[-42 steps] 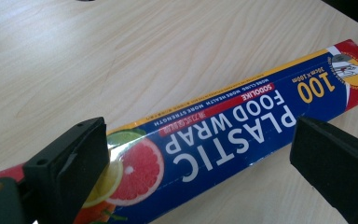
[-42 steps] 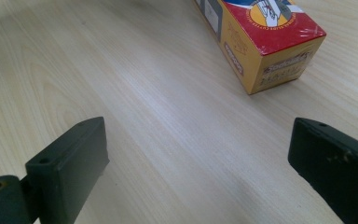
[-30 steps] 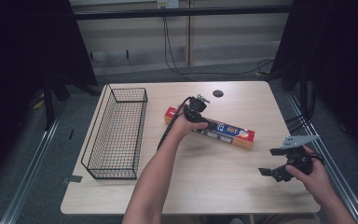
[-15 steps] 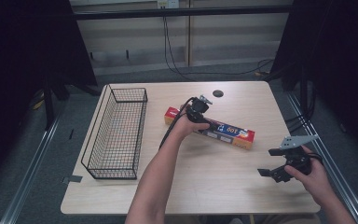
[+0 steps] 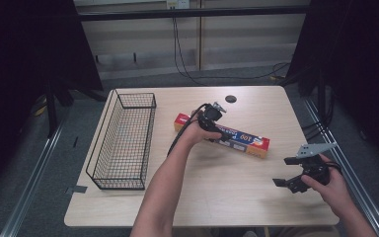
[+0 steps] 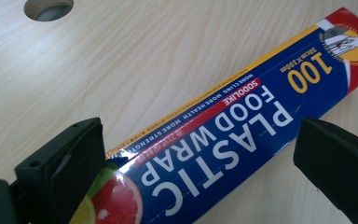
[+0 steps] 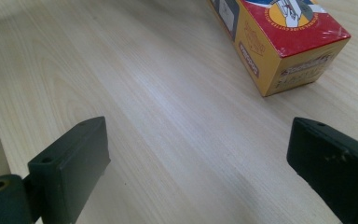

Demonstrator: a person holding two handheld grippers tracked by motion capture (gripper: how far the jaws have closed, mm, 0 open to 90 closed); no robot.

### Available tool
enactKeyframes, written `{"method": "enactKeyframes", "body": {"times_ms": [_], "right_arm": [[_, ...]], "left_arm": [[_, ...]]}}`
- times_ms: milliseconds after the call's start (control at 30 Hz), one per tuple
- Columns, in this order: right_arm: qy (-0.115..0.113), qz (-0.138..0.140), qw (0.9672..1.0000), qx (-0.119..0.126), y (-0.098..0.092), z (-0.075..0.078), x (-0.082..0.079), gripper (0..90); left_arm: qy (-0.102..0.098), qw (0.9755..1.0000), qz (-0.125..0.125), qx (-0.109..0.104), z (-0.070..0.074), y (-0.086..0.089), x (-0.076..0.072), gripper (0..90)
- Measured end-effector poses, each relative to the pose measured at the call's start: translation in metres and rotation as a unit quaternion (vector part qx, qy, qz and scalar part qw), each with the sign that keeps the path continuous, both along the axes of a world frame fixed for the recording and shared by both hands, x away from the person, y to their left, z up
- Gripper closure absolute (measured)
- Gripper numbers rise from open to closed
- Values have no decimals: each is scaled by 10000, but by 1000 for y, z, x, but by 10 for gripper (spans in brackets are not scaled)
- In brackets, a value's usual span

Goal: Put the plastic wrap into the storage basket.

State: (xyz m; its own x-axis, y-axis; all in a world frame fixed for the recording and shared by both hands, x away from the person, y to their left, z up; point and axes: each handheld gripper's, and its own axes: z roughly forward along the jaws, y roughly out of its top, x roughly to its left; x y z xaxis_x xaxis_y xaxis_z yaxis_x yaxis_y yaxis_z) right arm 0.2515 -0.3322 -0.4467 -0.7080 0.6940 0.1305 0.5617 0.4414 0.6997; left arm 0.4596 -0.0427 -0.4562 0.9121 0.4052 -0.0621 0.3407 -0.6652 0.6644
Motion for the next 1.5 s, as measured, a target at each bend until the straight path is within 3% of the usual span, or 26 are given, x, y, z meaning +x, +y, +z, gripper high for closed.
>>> {"method": "enactKeyframes", "body": {"times_ms": [167, 333, 433, 567, 867, 1067, 1300, 1500], "right_arm": [[11, 19, 10000, -6, 0, -1, 0, 57], [1, 13, 10000, 1, -1, 0, 0, 59], [-13, 5, 10000, 30, -2, 1, 0, 59], [2, -23, 10000, -21, -3, 0, 0, 59], [-7, -19, 10000, -26, -2, 0, 0, 59], [-17, 30, 10000, 22, -2, 0, 0, 59], [4, 13, 10000, 34, -1, -1, 1, 59], [-17, 32, 10000, 69, 0, 0, 1, 58]], "left_arm": [[-56, 10000, -9, -3, -2, -2, 0, 7], [-148, 9997, -127, 123, -6, -6, 0, 9], [-107, 9996, -184, 205, -5, -6, 1, 2], [-80, 9997, -155, 156, -6, -6, 0, 7], [-61, 9983, -357, 461, -4, -3, -5, 23], [2, 9981, -262, 563, -1, -1, -13, 51], [103, 9965, -366, 749, 5, 8, -23, 152], [-65, 9929, -604, 1023, 5, 9, -30, 179]]}}
